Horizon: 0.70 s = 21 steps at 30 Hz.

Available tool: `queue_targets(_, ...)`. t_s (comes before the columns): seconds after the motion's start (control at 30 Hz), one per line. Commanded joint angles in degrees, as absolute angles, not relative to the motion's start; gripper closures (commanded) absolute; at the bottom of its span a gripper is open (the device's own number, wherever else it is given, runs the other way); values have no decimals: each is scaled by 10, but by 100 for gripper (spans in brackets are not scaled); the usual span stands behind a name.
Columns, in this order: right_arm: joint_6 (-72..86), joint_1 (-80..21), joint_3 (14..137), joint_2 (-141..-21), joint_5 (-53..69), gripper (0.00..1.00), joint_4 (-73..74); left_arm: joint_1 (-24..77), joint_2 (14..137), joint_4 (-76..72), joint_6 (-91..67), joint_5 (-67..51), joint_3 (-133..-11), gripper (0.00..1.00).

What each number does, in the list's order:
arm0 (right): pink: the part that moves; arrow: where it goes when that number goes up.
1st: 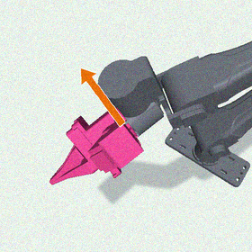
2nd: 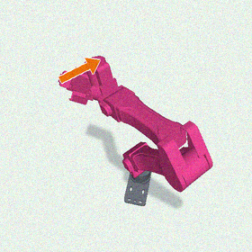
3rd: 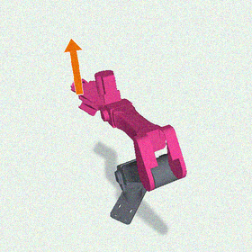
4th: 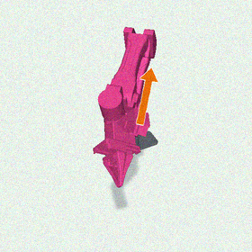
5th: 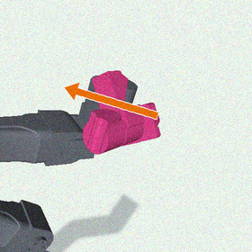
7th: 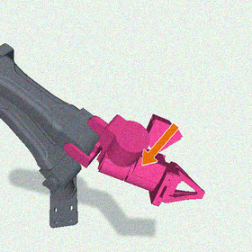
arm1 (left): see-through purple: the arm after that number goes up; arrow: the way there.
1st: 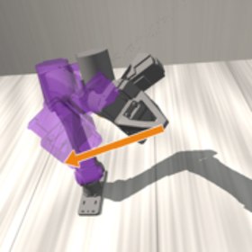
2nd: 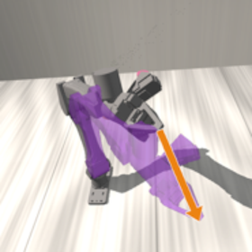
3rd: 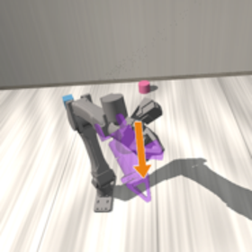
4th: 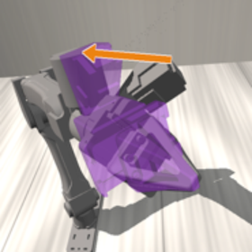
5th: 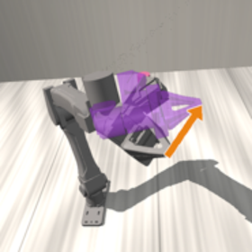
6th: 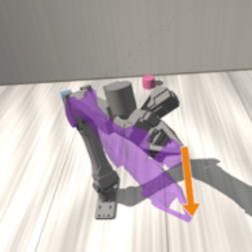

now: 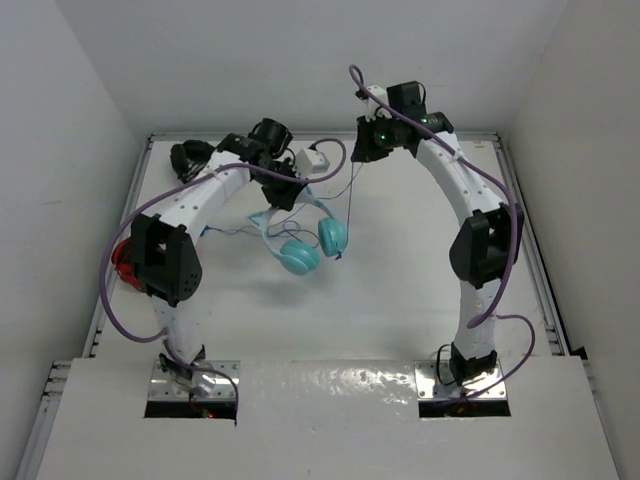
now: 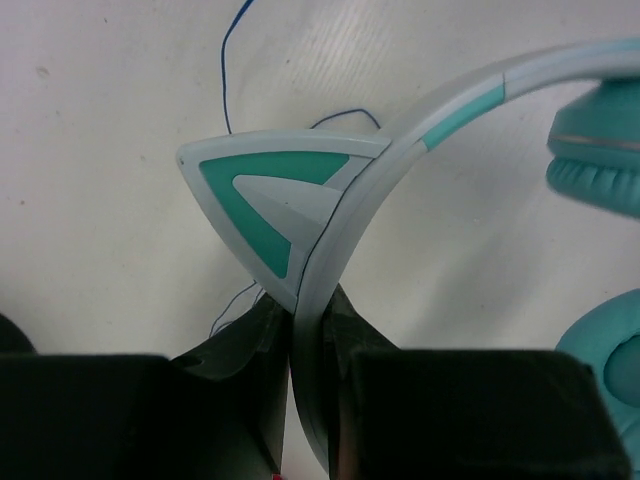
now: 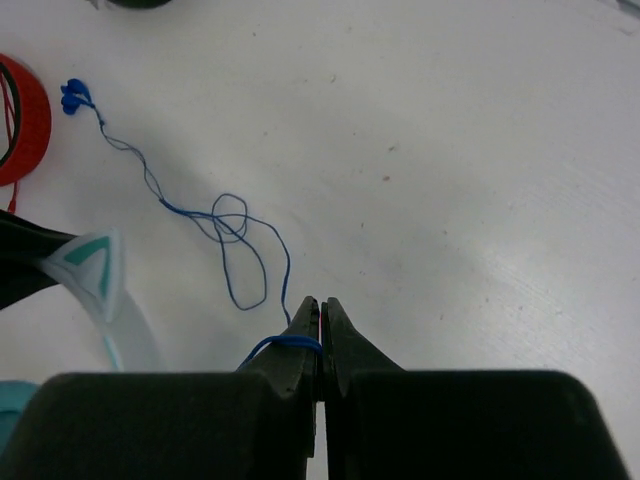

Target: Wrap the headphones

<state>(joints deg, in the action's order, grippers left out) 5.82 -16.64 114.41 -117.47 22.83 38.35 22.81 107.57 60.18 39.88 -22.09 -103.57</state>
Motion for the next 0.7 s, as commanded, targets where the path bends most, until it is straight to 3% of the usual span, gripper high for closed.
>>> queue_targets(0.0,84,-178,1174,-1138,207,100,431,262,1062,559,364,-158,-1017,100)
queue_targets(0.23,46,-194,1198,-1156,78,100,550,275,1062,501,328,-142,-1012,100)
queue_targets(0.33,51,-185,1130,-1124,47,100,537,252,1050,488,299,-142,-1012,100)
queue_targets(0.57,13,-184,1003,-1023,38,100,497,144,1051,434,111,-188,-1027,100)
queue_targets(0.67,-29,-190,969,-975,98,100,505,141,1053,425,96,-149,-1023,100)
